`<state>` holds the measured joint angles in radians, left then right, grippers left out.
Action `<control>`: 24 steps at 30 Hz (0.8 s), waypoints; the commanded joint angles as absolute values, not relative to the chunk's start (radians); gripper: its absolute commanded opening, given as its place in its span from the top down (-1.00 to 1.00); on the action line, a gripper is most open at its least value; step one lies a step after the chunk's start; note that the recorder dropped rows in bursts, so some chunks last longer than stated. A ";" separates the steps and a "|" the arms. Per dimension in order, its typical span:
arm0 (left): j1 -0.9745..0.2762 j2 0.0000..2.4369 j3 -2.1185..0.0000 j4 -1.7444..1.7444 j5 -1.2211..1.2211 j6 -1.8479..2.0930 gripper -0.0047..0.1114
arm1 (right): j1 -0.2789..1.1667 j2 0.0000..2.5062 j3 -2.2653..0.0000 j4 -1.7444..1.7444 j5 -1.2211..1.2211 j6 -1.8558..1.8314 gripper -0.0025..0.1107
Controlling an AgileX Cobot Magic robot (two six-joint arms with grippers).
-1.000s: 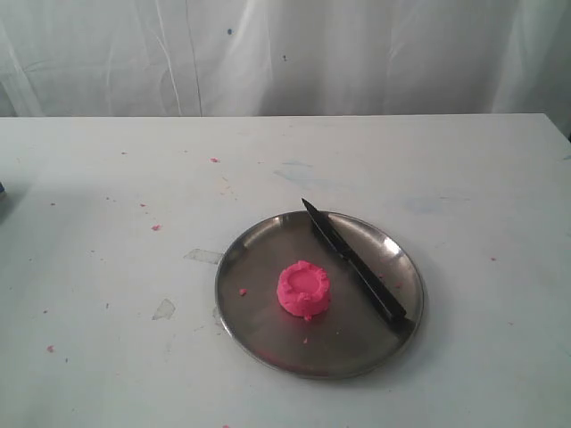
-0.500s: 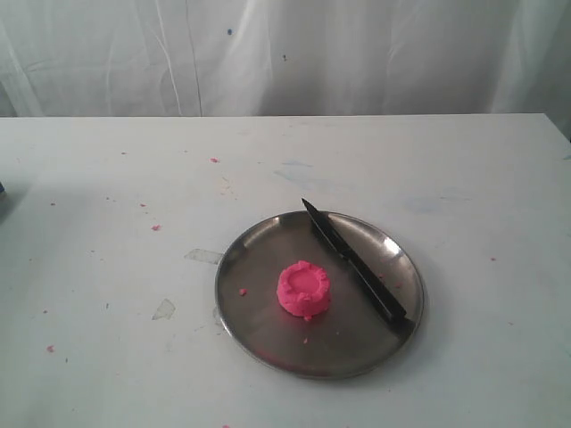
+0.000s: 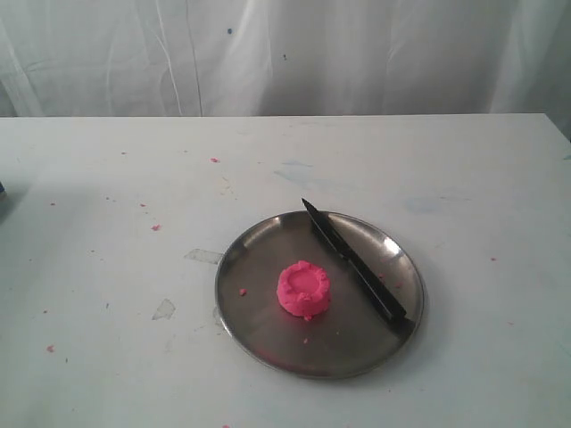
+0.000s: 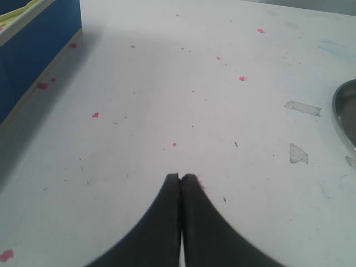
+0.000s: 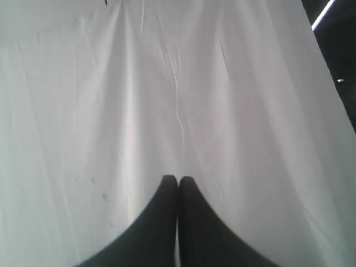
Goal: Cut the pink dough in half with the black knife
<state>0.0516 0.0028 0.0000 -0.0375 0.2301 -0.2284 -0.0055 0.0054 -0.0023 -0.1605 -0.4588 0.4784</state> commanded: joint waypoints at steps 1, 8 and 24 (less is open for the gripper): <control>0.047 0.000 0.000 -0.041 0.232 -0.229 0.92 | -0.010 0.000 0.000 -0.022 -0.770 0.615 0.96; 0.047 0.000 0.000 -0.041 0.232 -0.229 0.92 | -0.010 0.000 -0.056 0.256 -0.967 0.650 0.96; 0.047 0.000 0.000 -0.041 0.232 -0.229 0.92 | -0.010 0.000 -0.188 -0.328 -0.236 0.330 0.96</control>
